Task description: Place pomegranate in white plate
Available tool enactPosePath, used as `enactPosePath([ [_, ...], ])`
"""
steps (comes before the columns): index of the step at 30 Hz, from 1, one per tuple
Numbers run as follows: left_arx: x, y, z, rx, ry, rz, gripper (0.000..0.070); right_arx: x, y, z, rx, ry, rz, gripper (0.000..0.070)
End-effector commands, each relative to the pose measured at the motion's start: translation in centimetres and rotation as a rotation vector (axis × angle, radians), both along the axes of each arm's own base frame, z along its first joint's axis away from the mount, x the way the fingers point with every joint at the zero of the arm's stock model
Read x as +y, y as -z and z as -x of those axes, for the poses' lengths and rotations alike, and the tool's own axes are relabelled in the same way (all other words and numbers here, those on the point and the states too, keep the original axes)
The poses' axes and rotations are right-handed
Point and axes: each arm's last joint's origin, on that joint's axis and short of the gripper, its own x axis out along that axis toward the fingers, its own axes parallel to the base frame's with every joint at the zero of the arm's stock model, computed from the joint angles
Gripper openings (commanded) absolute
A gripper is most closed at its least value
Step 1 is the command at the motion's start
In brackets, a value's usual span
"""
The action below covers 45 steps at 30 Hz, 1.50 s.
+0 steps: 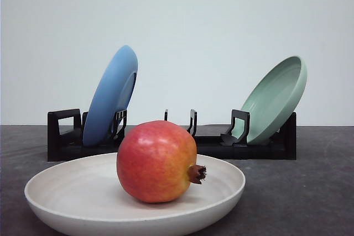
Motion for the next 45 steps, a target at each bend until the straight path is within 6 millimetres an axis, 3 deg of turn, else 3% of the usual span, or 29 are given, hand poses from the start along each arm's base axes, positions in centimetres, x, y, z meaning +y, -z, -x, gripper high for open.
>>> enactPosePath([
  [1, 0.01, 0.37, -0.04, 0.009, 0.005, -0.006, 0.0, -0.02, 0.03, -0.02, -0.007, 0.004, -0.012, 0.0005],
  [45, 0.01, 0.37, -0.04, 0.009, 0.005, -0.006, 0.0, -0.02, 0.03, -0.02, -0.007, 0.004, -0.012, 0.0005],
])
